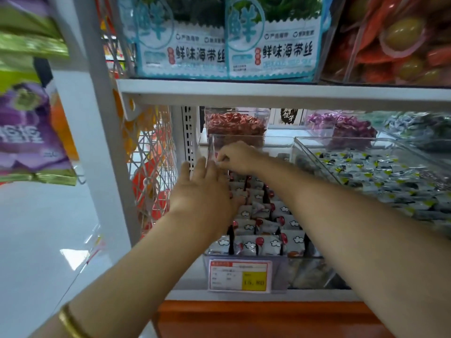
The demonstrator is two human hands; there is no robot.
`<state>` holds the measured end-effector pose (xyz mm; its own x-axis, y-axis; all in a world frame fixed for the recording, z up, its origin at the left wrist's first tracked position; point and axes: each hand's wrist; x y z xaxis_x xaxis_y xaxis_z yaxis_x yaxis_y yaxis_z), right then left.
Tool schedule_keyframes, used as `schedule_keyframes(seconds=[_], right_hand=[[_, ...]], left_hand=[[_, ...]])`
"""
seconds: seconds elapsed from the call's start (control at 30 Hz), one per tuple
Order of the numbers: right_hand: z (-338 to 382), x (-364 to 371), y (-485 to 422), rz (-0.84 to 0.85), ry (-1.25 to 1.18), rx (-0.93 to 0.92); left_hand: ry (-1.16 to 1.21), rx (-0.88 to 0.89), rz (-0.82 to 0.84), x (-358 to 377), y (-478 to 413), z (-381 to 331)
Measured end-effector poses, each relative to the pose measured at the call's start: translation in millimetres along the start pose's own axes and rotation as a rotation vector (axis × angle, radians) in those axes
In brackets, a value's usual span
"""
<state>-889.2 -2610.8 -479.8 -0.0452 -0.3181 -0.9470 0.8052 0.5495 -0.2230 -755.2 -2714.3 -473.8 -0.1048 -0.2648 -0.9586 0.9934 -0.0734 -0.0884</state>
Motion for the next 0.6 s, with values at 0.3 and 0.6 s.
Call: schedule_keyframes(seconds=[0.3,0.6], right_hand=[[-14,7,-20,-0.107,-0.102,0.087],[-7,16,-38,-0.209,0.408,0.12]], left_hand=[[0.425,0.035,-0.174,24,2,8],[0.501,0.063,-0.272,29,1,5]])
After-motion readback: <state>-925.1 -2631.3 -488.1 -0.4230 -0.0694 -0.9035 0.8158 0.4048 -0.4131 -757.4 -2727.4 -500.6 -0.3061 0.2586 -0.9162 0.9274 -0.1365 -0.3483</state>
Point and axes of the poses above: each hand's wrist, its own y-axis away from the middle knuckle, its own x-axis out of the palm, z = x × y, and after that the axes turned 9 degrees about -x, right-handed
